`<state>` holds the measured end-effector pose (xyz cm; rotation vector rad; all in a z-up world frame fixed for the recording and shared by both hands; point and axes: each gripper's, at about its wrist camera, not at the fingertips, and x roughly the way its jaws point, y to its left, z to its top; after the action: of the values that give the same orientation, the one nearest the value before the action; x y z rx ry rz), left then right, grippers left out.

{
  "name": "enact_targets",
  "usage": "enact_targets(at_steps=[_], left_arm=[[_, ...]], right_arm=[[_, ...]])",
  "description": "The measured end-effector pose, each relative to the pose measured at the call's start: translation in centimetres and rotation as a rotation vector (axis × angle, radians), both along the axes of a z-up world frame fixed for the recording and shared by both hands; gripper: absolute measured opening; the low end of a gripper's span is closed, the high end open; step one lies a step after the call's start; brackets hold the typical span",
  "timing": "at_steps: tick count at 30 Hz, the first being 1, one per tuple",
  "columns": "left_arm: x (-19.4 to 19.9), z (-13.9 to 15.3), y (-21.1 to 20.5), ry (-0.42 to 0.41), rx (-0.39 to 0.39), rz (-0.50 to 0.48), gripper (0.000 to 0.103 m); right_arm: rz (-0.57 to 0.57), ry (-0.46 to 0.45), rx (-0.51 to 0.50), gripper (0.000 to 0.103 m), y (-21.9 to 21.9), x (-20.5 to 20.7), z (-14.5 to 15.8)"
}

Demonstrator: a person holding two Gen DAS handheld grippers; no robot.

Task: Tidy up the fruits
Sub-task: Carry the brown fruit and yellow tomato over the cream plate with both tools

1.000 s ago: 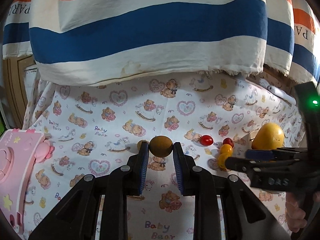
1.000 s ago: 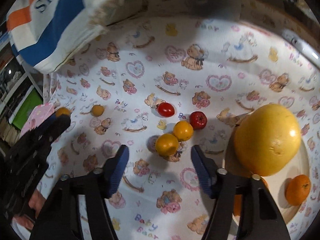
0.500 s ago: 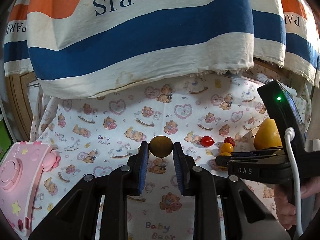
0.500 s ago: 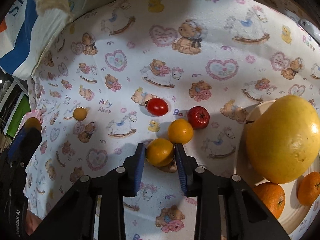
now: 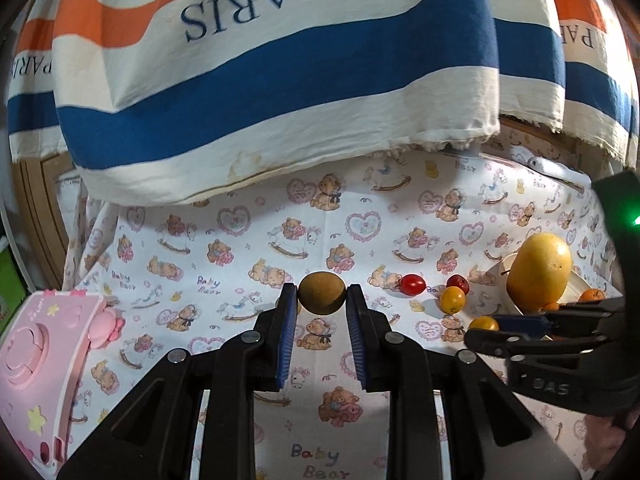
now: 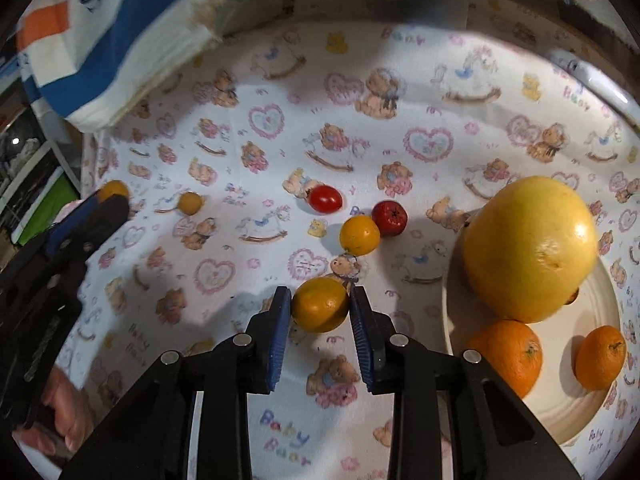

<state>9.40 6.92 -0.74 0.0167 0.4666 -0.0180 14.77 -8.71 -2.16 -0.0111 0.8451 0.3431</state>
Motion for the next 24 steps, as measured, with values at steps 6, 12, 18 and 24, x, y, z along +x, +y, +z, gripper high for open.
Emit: enact_targets(at_steps=[6, 12, 18, 24], left_arm=[[-0.3, 0.1, -0.6, -0.017, 0.042, -0.004, 0.024], [-0.7, 0.3, -0.7, -0.041, 0.036, -0.031, 0.024], [-1.1, 0.6, -1.2, -0.066, 0.06, -0.045, 0.024], [-1.2, 0.7, -1.5, -0.071, 0.079, -0.045, 0.024]], right_arm=[[-0.007, -0.062, 0.066, 0.031, -2.1, -1.4, 1.8], [-0.006, -0.171, 0.103, 0.031, -4.8, -3.5, 3.3], [-0.039, -0.291, 0.144, 0.031, -7.6, -5.5, 4.4], [-0.074, -0.366, 0.191, 0.031, -10.7, -7.3, 5.3]])
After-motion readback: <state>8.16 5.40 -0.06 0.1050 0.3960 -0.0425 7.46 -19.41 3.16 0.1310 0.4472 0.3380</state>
